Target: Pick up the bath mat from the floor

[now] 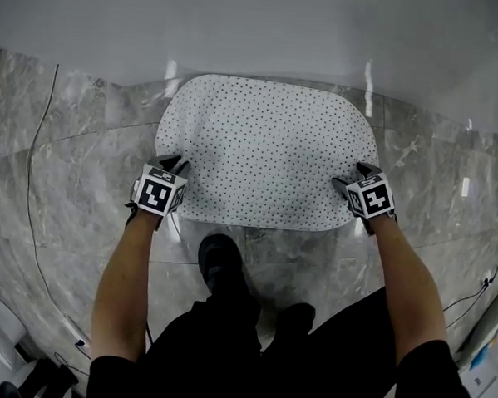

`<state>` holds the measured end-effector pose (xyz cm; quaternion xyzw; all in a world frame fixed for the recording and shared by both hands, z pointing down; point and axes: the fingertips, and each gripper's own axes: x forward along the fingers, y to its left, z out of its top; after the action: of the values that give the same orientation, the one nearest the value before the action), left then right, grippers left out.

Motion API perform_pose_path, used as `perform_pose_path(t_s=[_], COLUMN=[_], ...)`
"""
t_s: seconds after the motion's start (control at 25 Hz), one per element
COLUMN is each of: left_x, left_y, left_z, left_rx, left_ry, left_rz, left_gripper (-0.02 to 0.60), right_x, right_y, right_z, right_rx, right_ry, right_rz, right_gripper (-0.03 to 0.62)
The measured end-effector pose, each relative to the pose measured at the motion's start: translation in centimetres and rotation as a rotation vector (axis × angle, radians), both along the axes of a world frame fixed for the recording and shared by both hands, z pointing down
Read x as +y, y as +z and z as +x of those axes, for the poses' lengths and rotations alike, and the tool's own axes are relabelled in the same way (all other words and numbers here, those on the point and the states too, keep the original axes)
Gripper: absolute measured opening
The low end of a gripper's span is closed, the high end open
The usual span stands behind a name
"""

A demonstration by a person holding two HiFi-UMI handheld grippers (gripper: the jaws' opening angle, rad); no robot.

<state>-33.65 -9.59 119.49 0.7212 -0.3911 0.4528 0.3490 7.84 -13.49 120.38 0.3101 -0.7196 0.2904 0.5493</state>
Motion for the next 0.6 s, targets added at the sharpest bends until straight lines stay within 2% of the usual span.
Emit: perform_pose_path(t_s=[0.36,0.48,0.6], left_x=[0.3,0.3,0.4], left_y=[-0.4,-0.9,-1.5], left_z=[0.3,0.5,0.7], left_rx=[-0.020,-0.038,-0.059], left_ry=[0.035,0.057,0.086], left_rz=[0.005,0.025,0.051], left_gripper=[0.053,0.052,0.041], right_x=[2.1,2.2,2.3], right_y=[-0.7,-0.7,-1.5], right_z=[-3.0,-3.1,-3.2], right_rx=[-0.010,-0.009,-0.048], right_ry=[-0.146,-0.184,-0.167], right_rz=[-0.004,0.006,-0.011], right_gripper=[0.105,0.058,0.048])
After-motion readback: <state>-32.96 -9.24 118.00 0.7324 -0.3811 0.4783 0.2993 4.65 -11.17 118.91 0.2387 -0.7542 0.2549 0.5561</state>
